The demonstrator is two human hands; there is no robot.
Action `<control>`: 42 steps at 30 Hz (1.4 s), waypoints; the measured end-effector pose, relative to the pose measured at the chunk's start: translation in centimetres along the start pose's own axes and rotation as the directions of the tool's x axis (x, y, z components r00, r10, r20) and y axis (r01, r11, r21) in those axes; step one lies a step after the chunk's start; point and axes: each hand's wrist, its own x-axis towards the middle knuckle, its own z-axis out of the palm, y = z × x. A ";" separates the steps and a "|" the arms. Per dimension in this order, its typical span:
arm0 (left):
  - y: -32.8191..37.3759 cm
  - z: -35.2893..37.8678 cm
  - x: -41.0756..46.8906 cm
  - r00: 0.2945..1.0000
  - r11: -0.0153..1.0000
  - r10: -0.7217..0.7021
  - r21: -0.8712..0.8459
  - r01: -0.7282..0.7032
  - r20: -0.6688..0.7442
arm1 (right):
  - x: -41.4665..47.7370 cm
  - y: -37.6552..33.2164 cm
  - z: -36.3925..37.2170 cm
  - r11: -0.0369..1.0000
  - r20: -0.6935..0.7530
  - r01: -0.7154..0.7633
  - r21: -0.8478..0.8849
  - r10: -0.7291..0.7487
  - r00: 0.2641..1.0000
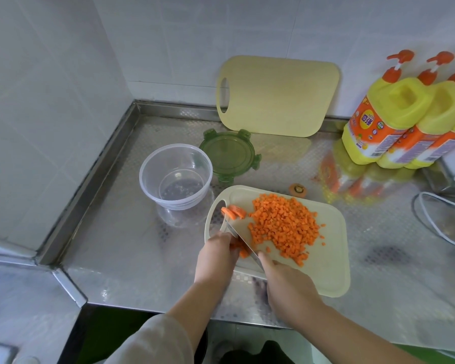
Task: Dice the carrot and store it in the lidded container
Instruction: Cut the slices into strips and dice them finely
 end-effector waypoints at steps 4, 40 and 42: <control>0.0 -0.2 -0.2 1.000 0.999 -0.007 -0.054 0.006 -0.003 | 0.3 1.3 -0.8 0.981 0.013 0.007 0.192 -0.010 1.000; -0.6 -0.1 0.6 0.998 0.997 -0.055 0.047 0.054 0.024 | 0.0 1.3 -0.7 0.977 -0.005 0.000 0.213 0.001 1.000; -0.6 -0.3 0.4 0.998 0.999 -0.043 0.012 0.043 0.034 | -0.2 1.5 -1.1 0.970 -0.009 -0.014 0.242 0.017 1.000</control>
